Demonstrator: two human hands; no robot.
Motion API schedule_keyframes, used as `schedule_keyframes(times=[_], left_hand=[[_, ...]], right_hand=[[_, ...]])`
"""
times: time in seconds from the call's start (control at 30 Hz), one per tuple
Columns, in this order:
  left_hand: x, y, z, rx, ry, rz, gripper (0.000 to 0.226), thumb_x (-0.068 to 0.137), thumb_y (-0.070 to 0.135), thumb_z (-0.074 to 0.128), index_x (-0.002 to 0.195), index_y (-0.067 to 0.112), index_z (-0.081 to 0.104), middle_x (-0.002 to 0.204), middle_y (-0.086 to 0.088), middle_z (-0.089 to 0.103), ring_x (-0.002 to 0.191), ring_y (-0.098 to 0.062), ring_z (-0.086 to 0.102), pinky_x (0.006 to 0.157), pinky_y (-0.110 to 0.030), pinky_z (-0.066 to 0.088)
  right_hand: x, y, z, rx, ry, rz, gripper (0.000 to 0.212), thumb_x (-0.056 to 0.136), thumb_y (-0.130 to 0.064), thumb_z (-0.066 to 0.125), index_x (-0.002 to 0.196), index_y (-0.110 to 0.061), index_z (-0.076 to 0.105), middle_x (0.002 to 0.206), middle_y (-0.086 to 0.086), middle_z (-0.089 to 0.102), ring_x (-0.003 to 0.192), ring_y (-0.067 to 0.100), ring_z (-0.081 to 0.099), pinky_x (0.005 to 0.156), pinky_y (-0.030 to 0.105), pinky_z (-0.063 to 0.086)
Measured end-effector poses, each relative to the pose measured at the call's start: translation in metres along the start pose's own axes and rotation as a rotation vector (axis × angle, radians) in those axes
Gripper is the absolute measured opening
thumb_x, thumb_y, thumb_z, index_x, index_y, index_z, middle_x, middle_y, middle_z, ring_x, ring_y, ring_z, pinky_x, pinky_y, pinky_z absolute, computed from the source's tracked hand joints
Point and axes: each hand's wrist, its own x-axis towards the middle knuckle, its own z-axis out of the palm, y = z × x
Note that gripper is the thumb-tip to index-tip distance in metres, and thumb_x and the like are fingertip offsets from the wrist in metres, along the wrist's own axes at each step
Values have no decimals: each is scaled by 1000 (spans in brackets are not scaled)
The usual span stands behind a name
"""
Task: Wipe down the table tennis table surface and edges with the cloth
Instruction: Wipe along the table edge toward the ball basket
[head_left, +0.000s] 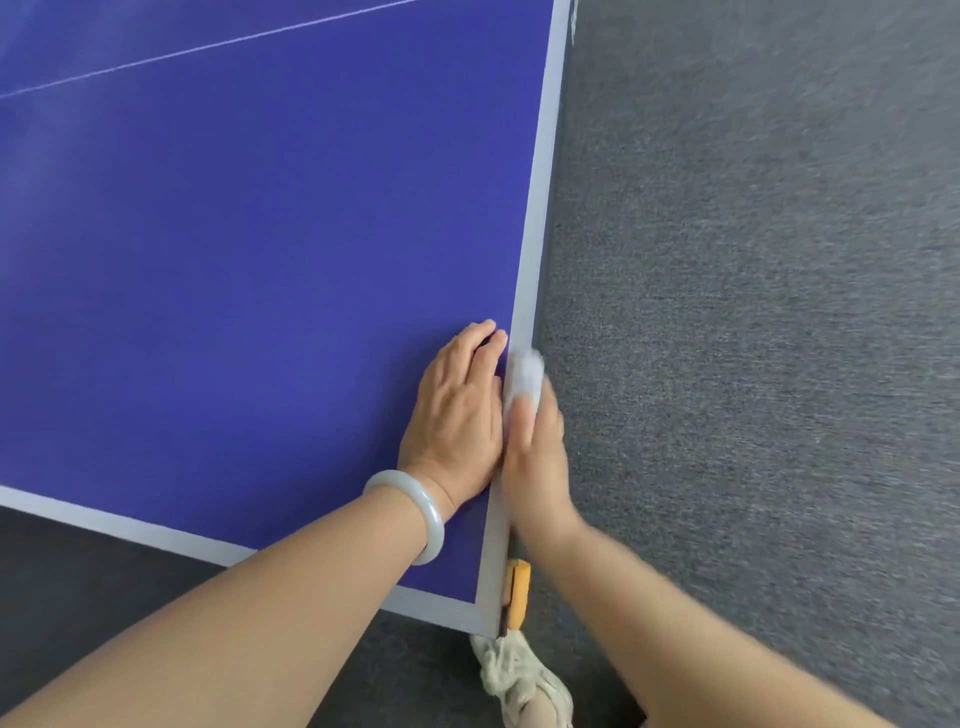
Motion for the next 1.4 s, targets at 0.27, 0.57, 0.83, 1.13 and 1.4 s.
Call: schedule_keyframes(times=[0.27,0.57,0.83,1.13,1.4], left_hand=[[-2,-1,0,60,-25,1,48,98,18,36,144,7,44,150,-10,40,139,-28,36,116,-38,27],[-1,0,1,87,-1,14,46,95,19,42,139,5,49,145,-13,46,136,-30,43,113,-43,36],[-1,3,1,160,9,57,53,85,6,59,138,3,52,140,-11,52,134,-29,48,112,-40,39],[86,-4,-32,52,10,14,39,89,-5,48,126,0,58,137,-14,51,128,-30,48,108,-35,36],[198,-15,2,101,54,-198,53,106,22,29,156,10,17,165,-4,10,152,-17,4,123,-31,5]], right_hand=[[100,-28,0,-72,74,59,53,106,-43,28,147,-12,37,144,14,47,134,29,43,113,43,33],[49,-24,1,-43,82,100,51,105,-46,29,147,-19,39,138,7,53,132,22,46,111,43,35],[147,-52,-6,-151,43,126,55,104,-48,28,148,-14,35,142,16,46,128,30,46,110,42,35],[138,-49,-9,-119,10,122,53,104,-49,25,149,-21,33,137,9,46,100,3,35,85,19,24],[139,-63,-17,-88,-77,53,59,104,-43,27,158,-21,14,161,0,24,141,2,19,108,16,19]])
